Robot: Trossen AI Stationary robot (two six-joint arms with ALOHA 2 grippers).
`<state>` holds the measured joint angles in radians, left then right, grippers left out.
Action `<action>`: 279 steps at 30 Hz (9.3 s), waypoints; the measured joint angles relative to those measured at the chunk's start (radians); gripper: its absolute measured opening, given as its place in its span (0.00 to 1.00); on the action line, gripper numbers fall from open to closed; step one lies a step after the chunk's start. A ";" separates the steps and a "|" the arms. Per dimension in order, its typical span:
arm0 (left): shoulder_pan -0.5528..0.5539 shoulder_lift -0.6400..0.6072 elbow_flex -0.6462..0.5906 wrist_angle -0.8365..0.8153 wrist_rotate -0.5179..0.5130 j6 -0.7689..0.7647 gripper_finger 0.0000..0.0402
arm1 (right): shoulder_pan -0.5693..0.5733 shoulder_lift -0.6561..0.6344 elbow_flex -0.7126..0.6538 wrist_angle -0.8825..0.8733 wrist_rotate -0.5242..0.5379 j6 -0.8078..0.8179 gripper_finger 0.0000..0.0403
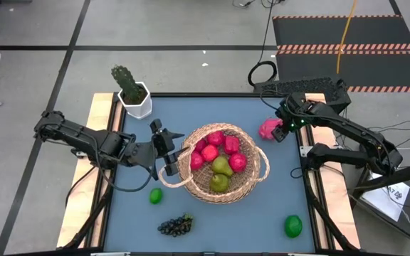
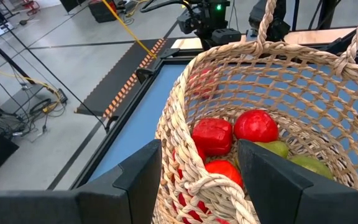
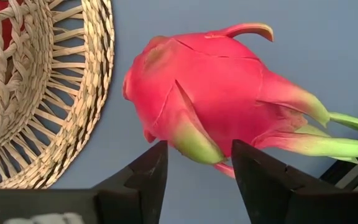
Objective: Build produce basket
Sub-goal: Put the pink dragon fruit into the brown basket, then put the middle dark green lime into the brown basket
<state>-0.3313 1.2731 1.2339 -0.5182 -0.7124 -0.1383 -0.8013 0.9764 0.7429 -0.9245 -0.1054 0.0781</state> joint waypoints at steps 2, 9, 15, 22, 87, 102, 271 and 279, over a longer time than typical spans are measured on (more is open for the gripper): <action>0.000 0.000 0.000 0.000 0.000 0.000 0.53 | 0.000 0.000 0.000 0.000 0.000 0.000 0.40; 0.000 0.000 0.000 0.000 0.000 0.000 0.53 | 0.000 0.000 0.000 0.000 -0.004 -0.004 0.30; 0.000 0.000 0.000 0.000 -0.001 0.000 0.53 | 0.000 0.000 0.000 0.000 -0.003 -0.004 0.17; 0.000 0.000 0.000 0.000 -0.001 0.000 0.53 | 0.001 -0.007 0.000 0.000 -0.004 -0.012 0.01; 0.005 0.000 0.000 0.033 0.008 0.002 0.53 | 0.845 0.024 0.577 0.354 0.265 0.052 0.01; 0.005 0.000 0.000 0.029 0.008 -0.004 0.53 | 0.961 0.218 0.843 0.183 0.266 -0.053 0.01; 0.002 0.000 0.000 0.048 0.034 0.002 0.53 | 1.013 0.362 0.330 0.844 0.262 -0.272 0.42; 0.003 0.000 0.000 0.049 0.034 0.003 0.53 | 1.070 0.254 0.330 0.908 0.265 -0.263 0.42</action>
<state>-0.3287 1.2736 1.2343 -0.4691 -0.6788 -0.1356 0.2686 1.2306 1.0725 -0.0164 0.1594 -0.1852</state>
